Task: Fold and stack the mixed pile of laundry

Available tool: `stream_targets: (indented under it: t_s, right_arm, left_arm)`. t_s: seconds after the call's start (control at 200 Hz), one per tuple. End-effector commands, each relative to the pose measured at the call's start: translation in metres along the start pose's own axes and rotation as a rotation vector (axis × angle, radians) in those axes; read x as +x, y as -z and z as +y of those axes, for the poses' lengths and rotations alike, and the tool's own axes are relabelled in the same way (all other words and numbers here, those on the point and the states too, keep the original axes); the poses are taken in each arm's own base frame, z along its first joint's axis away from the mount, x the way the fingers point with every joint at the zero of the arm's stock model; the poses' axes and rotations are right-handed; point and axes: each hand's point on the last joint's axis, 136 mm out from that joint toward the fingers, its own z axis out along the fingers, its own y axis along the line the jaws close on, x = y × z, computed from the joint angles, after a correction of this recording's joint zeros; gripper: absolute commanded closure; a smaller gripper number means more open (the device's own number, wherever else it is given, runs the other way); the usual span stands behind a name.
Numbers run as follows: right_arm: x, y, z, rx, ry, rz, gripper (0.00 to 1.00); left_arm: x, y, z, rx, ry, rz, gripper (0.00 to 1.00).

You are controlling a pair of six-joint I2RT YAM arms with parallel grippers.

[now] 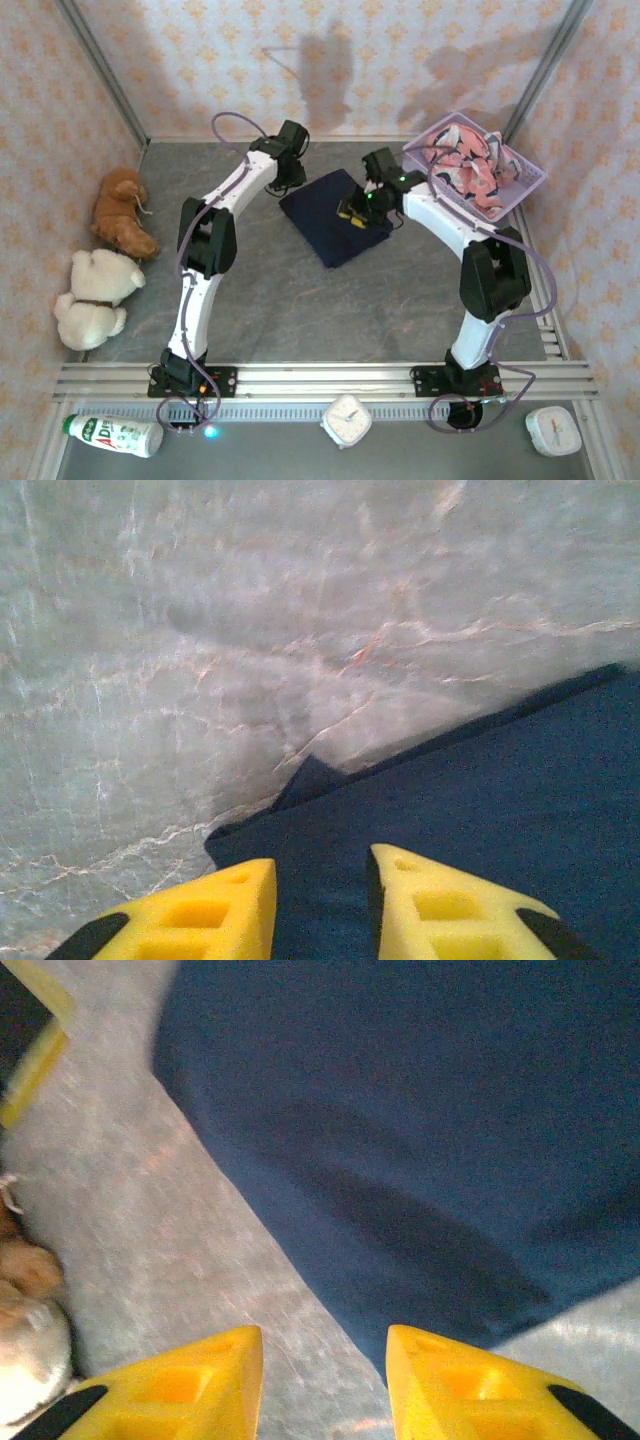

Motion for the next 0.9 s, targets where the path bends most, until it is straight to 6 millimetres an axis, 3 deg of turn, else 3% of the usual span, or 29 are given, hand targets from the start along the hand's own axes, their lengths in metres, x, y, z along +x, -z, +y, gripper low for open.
stream_targets:
  t_s: [0.0,0.16,0.3,0.39,0.525,0.64,0.726,0.801,0.891]
  right_arm:
    - [-0.035,-0.001,-0.025,0.083,0.013,-0.040,0.63]
    - [-0.065,-0.036,-0.031,0.068,0.040,0.001,0.65]
    - [-0.072,-0.063,-0.052,0.085,-0.009,0.024,0.65]
    - [-0.066,-0.078,-0.073,0.092,-0.052,0.047,0.65]
    - [-0.049,-0.091,-0.104,0.130,-0.104,0.083,0.66]
    - [-0.028,-0.092,-0.114,0.117,-0.152,0.113,0.66]
    - [-0.009,-0.088,-0.111,0.082,-0.184,0.128,0.67]
    - [0.005,-0.078,-0.099,0.049,-0.192,0.130,0.66]
    - [0.012,-0.055,-0.070,-0.043,-0.188,0.111,0.63]
  left_arm:
    - [0.006,0.040,0.001,0.026,-0.030,0.028,0.64]
    - [0.053,0.051,-0.029,0.190,0.082,0.075,0.65]
    - [0.101,0.020,-0.043,0.210,0.158,0.160,0.64]
    - [0.125,-0.003,-0.048,0.210,0.163,0.213,0.42]
    - [0.148,-0.027,-0.032,0.141,0.148,0.259,0.40]
    - [0.152,-0.032,-0.004,0.034,0.111,0.274,0.41]
    - [0.142,-0.033,0.024,-0.042,0.096,0.271,0.42]
    - [0.128,-0.033,0.046,-0.094,0.077,0.266,0.42]
    - [0.100,-0.023,0.061,-0.147,0.018,0.234,0.41]
